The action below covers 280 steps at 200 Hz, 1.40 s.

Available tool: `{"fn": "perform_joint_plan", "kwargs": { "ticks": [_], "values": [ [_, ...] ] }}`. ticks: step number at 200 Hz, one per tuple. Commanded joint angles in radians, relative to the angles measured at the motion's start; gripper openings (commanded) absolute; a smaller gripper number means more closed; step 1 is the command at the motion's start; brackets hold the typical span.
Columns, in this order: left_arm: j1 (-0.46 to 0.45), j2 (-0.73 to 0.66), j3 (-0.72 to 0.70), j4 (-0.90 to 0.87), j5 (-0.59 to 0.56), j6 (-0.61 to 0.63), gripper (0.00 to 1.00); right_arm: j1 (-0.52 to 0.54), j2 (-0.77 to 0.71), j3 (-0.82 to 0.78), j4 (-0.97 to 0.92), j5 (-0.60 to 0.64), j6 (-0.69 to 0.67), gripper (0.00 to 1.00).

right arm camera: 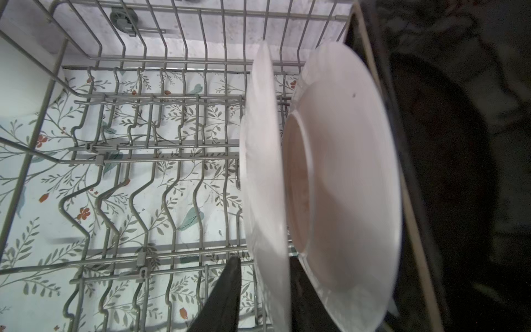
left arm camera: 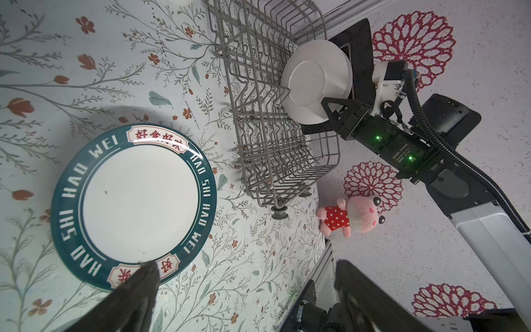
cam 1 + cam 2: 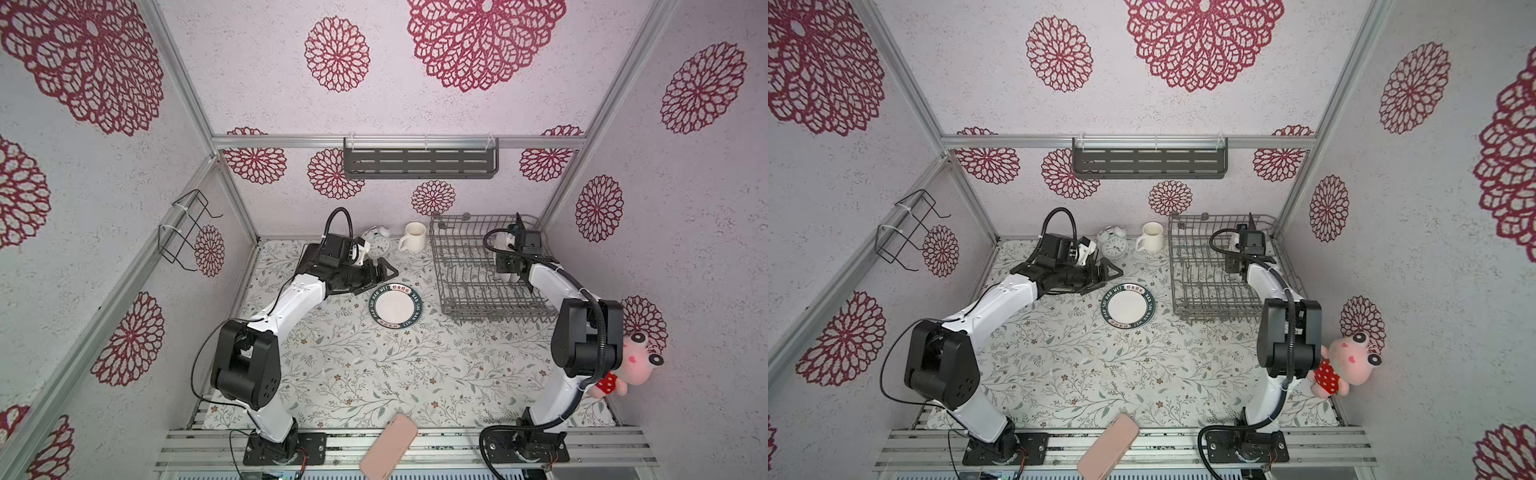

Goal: Unload the plates from the dish rack
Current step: Pick up the plate from the dish rack.

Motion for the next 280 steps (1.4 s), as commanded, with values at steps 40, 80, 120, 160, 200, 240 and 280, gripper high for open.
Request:
{"fn": "perform_joint_plan", "kwargs": {
  "ticks": [40, 80, 120, 160, 200, 240, 280],
  "values": [
    [-0.016, -0.058, -0.003, -0.009, -0.003, 0.106, 0.98, 0.0, 0.013, 0.034, 0.005, -0.001, -0.019, 0.18],
    [-0.038, -0.091, -0.009, -0.021, -0.031, 0.183, 0.98, 0.0, 0.005, 0.032, 0.013, -0.006, -0.029, 0.1],
    [-0.047, -0.11, -0.019, -0.023, -0.067, 0.206, 0.98, 0.0, -0.006, 0.032, 0.022, -0.003, -0.037, 0.04],
    [-0.053, -0.116, -0.029, -0.016, -0.065, 0.205, 0.97, 0.001, -0.026, 0.035, 0.031, -0.011, -0.039, 0.0],
    [-0.062, -0.132, -0.05, 0.01, -0.063, 0.205, 0.98, 0.001, -0.054, 0.046, 0.031, -0.009, -0.049, 0.0],
    [-0.073, -0.14, -0.058, 0.018, -0.065, 0.205, 0.98, 0.003, -0.087, 0.055, 0.037, -0.018, -0.049, 0.0],
    [-0.081, -0.139, -0.06, 0.022, -0.069, 0.203, 0.97, 0.009, -0.115, 0.064, 0.041, -0.032, -0.051, 0.0]
  ]
}}
